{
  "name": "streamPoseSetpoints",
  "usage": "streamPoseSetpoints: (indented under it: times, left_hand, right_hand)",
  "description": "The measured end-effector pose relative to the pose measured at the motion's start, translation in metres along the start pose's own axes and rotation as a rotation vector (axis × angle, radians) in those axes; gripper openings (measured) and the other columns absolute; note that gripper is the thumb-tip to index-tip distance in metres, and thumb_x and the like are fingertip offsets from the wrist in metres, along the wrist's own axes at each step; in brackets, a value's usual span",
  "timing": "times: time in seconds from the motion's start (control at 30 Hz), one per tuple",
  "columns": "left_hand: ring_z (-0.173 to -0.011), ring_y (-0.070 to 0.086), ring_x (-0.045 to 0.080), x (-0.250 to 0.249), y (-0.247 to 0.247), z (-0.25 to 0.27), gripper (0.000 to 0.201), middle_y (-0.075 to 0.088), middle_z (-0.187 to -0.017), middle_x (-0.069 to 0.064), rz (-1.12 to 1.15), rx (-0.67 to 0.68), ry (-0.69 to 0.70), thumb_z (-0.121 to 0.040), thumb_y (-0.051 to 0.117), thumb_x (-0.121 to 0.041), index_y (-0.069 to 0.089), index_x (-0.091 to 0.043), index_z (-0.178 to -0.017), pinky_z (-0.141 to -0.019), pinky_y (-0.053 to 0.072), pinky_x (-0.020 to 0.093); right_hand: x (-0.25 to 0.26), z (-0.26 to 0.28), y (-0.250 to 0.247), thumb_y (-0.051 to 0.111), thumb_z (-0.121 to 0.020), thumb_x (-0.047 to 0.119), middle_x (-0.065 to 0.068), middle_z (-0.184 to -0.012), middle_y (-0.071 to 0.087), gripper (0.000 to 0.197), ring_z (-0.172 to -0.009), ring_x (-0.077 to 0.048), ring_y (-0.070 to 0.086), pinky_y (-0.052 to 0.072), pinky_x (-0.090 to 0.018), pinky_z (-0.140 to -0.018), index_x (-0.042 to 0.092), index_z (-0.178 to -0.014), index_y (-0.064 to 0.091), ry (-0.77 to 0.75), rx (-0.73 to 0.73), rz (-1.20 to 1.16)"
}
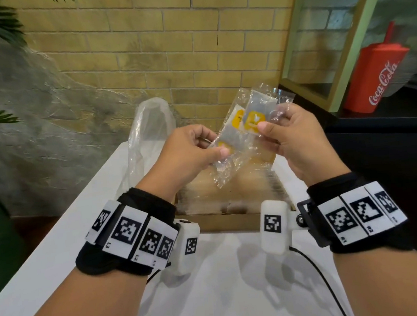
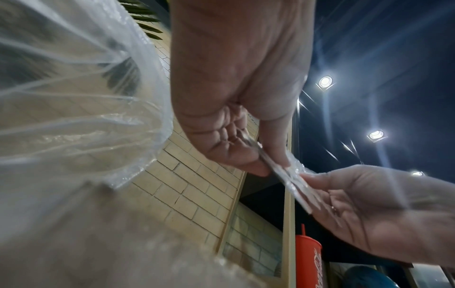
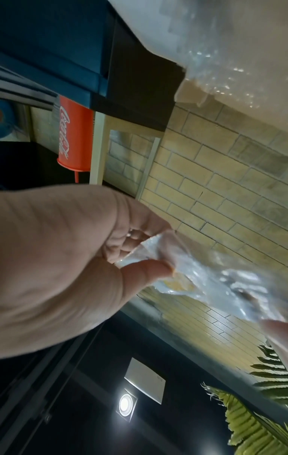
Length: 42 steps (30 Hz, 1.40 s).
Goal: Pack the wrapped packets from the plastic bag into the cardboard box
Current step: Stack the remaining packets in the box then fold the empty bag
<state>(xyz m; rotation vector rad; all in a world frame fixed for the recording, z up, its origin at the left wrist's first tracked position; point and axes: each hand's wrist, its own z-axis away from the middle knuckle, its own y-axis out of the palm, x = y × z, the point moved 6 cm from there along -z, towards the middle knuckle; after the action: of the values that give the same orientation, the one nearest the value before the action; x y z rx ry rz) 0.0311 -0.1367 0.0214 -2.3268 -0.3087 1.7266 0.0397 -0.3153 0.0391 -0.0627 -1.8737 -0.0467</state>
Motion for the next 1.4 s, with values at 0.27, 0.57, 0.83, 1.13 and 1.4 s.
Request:
streamPoseSetpoints:
  times: [0.27,0.57,0.83,1.13,1.4]
  left_hand:
    - [-0.069,0.05,0.011,0.002,0.016,0.006,0.009,0.063,-0.08,0.001,-0.35,0.222,-0.004,-0.084,0.065,-0.02,0.072,-0.017,-0.09,-0.064,0.04,0.022]
    - [-0.081,0.056,0.008,0.014,0.016,0.005,0.038,0.062,-0.079,-0.012,-0.553,0.321,-0.076,-0.088,0.051,0.003,0.069,-0.022,-0.11,-0.073,0.045,0.018]
    - [-0.049,0.045,0.001,0.014,0.016,0.01,0.008,0.053,-0.063,-0.012,-0.665,0.346,-0.095,-0.081,0.067,-0.014,0.068,-0.017,-0.073,-0.038,0.031,0.007]
    - [-0.096,0.053,0.005,0.023,0.026,0.018,0.036,0.058,-0.118,-0.013,-0.797,0.563,-0.129,-0.092,0.054,-0.015,0.06,-0.026,-0.125,-0.078,0.038,0.015]
    - [-0.093,0.055,0.009,0.005,0.008,0.002,0.033,0.06,-0.107,-0.009,-0.315,0.159,-0.041,-0.086,0.062,-0.036,0.056,-0.026,-0.117,-0.074,0.043,0.023]
  right_hand:
    - [0.008,-0.004,-0.02,0.057,-0.087,-0.002,0.004,-0.091,0.066,0.025,-0.082,-0.009,0.064,0.053,-0.019,-0.066,0.019,-0.099,0.055,-0.07,-0.123,-0.064]
    - [0.012,-0.002,-0.017,0.057,-0.087,-0.001,0.006,-0.083,0.064,0.023,-0.075,-0.006,0.06,0.05,-0.015,-0.059,0.022,-0.088,0.055,-0.12,-0.062,-0.042]
    - [0.011,-0.003,-0.017,0.058,-0.087,0.0,0.0,-0.087,0.063,0.016,-0.076,-0.011,0.059,0.051,-0.019,-0.062,0.003,-0.104,0.057,-0.108,-0.081,0.002]
    - [0.011,-0.001,-0.01,0.059,-0.087,0.002,-0.002,-0.091,0.062,0.022,-0.08,-0.01,0.06,0.05,-0.016,-0.061,0.023,-0.087,0.056,-0.115,-0.023,0.028]
    - [0.01,0.008,0.01,0.058,-0.087,0.0,0.0,-0.083,0.065,0.02,-0.077,-0.011,0.062,0.053,-0.016,-0.061,0.02,-0.085,0.056,-0.086,0.157,0.096]
